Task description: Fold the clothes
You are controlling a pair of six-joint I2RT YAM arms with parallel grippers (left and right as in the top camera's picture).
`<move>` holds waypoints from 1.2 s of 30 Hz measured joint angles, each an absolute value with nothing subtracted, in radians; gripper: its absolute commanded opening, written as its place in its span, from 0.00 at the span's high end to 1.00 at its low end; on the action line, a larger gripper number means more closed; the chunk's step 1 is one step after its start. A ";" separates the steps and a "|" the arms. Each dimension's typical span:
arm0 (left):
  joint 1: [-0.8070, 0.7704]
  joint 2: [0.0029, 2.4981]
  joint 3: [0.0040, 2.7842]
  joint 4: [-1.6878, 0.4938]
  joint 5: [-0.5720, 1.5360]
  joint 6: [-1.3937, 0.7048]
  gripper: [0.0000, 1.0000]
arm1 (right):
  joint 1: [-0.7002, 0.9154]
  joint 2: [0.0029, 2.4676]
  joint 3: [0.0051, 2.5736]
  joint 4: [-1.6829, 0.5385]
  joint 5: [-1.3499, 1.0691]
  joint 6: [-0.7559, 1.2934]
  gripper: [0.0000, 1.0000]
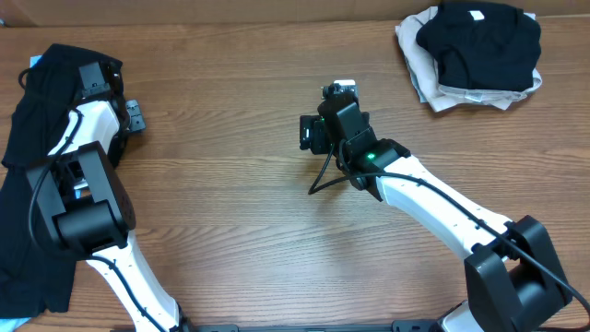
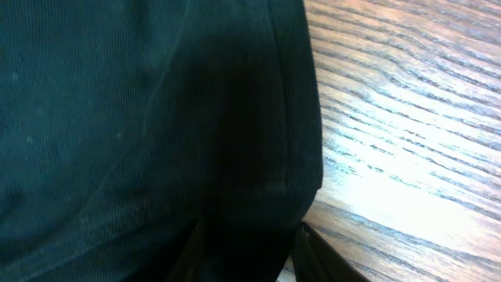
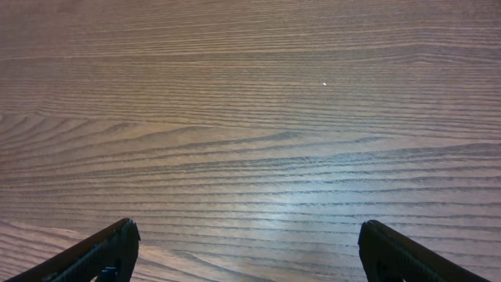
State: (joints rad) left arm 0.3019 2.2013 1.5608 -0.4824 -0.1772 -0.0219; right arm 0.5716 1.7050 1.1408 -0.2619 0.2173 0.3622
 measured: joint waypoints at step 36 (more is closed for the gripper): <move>0.159 2.207 2.407 -1.371 0.192 -0.036 0.96 | 0.504 1.697 1.141 -0.324 0.151 0.366 0.13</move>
